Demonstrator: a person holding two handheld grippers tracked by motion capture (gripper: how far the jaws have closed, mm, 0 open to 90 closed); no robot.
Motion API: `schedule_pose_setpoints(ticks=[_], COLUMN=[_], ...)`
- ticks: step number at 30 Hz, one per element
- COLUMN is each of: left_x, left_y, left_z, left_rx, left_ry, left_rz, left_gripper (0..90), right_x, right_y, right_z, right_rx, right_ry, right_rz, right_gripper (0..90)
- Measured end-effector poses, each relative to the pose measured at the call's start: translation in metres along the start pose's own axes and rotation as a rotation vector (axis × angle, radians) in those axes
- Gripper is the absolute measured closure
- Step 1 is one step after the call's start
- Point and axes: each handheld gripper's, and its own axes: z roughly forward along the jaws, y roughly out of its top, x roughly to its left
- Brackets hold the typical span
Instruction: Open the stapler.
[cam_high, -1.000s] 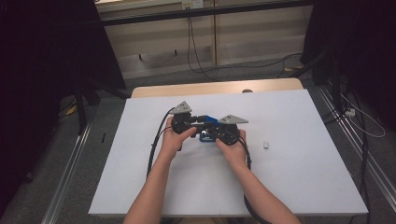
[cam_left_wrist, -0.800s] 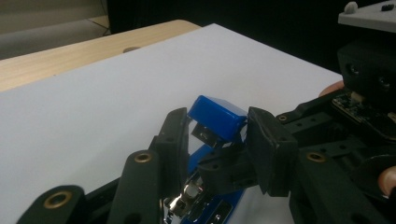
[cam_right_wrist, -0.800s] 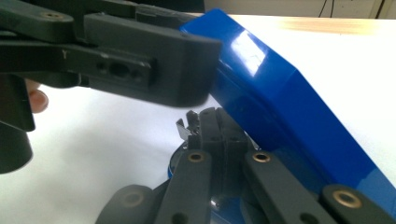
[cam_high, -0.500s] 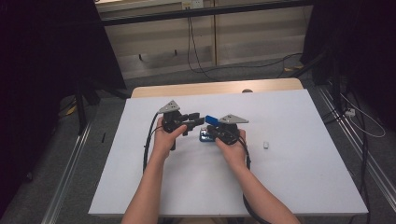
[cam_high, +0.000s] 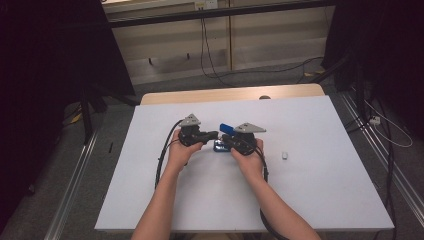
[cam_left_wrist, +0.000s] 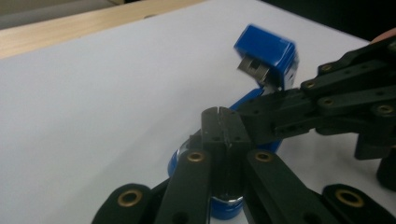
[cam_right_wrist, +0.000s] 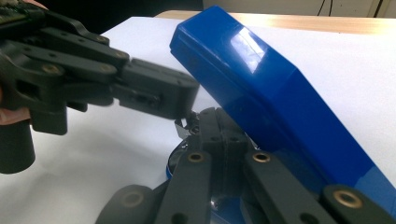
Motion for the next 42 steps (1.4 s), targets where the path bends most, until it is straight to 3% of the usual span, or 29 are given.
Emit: schedule_pose_setpoints(ticks=[8,18,23,37,42], left_x=[-0.003,-0.001,-0.002,-0.006,-0.005], left_y=[-0.001,-0.004,-0.004,-0.002,-0.003], left_z=[0.002,0.003,0.003,0.004,0.004], left_rx=[0.028,0.062,0.061,0.075,0.072], left_ry=[0.019,0.03,0.034,0.057,0.052], left_rz=[0.026,0.038,0.042,0.076,0.064], left_gripper=[90.0,90.0,90.0,90.0,90.0], right_x=[0.002,0.003,0.004,0.0,-0.002], right_y=[0.0,0.005,0.005,0.01,0.013], right_z=[0.001,-0.004,-0.005,-0.01,-0.014], right_rx=[0.006,-0.027,-0.04,-0.028,-0.025], right_ry=[-0.01,-0.082,-0.109,-0.129,-0.145], right_rz=[-0.013,-0.053,-0.06,-0.078,-0.079], right_gripper=[90.0,90.0,90.0,90.0,90.0])
